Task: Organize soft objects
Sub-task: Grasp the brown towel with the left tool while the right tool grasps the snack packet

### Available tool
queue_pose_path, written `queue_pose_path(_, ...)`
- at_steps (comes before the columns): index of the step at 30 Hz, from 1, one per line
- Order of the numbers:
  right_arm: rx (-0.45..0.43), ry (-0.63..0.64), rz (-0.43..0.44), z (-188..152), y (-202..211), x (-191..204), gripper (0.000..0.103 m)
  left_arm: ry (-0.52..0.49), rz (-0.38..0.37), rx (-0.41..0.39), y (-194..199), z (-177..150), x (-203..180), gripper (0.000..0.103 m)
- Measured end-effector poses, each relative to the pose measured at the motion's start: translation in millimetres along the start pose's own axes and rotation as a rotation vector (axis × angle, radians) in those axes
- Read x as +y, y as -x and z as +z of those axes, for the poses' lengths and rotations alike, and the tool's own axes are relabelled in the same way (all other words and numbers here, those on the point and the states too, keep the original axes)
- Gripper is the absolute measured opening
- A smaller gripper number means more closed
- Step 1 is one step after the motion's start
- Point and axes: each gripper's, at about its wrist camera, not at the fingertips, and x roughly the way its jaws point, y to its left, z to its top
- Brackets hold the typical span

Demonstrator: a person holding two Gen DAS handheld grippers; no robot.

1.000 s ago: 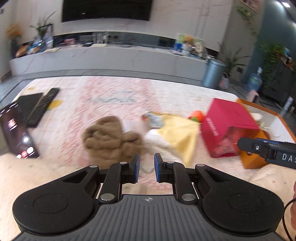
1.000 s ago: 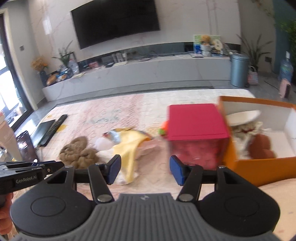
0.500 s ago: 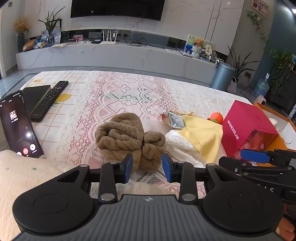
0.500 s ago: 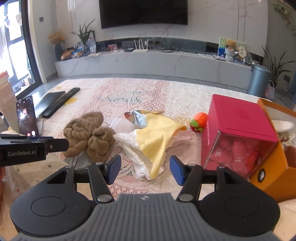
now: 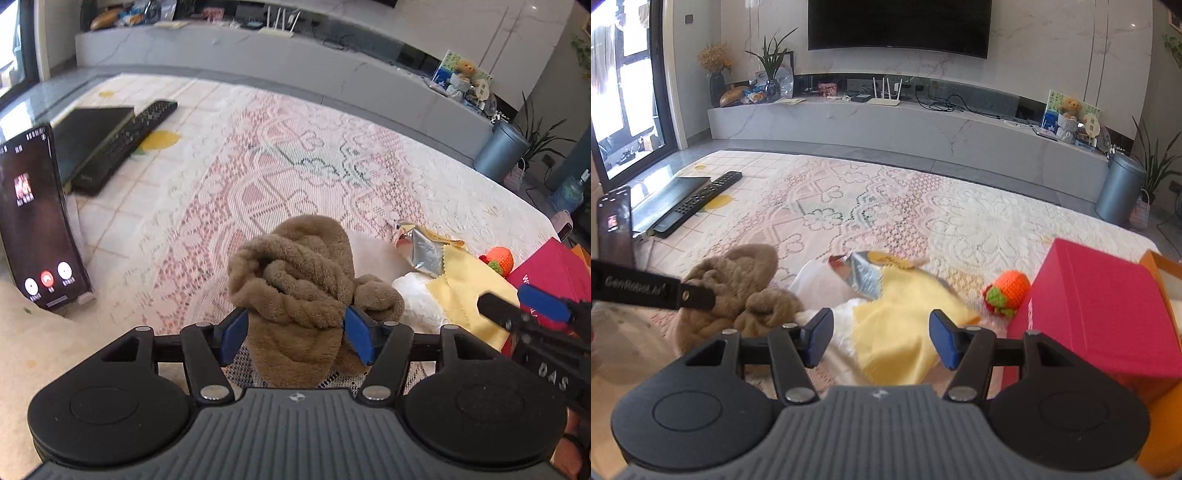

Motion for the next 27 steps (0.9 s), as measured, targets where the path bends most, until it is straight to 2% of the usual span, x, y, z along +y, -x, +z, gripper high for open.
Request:
queue_pose_path(3,0.035,0.044,-0.007,16,-25,-4,0.058,0.039,0.011,0.032,-10,2,1,0.075)
queue_pose_path(8,0.114,0.186,0.041,30,-64,5,0.059,0.109,0.033,0.039,-19,10,1,0.081)
queue_pose_path(13,0.118,0.359,0.050,39,-86,24,0.059,0.156,0.031,0.048,-32,20,2,0.085)
queue_pose_path(17,0.145,0.418,0.047,43,-104,33,0.059,0.151,0.030,0.054,-42,26,-4,0.088)
queue_pose_path(20,0.188,0.414,0.073,41,-115,33,0.059,0.145,0.022,0.044,-49,28,-5,0.088)
queue_pose_path(21,0.190,0.416,0.067,40,-118,33,0.059,0.149,0.016,0.043,-51,27,-4,0.087)
queue_pose_path(24,0.187,0.426,0.069,40,-123,34,0.056,0.152,0.001,0.025,-48,26,-3,0.073)
queue_pose_path(26,0.179,0.433,0.074,42,-122,36,0.039,0.144,-0.002,0.004,-45,26,-4,0.065)
queue_pose_path(27,0.176,0.435,0.071,44,-121,37,0.036,0.136,-0.004,-0.006,-43,25,-5,0.061)
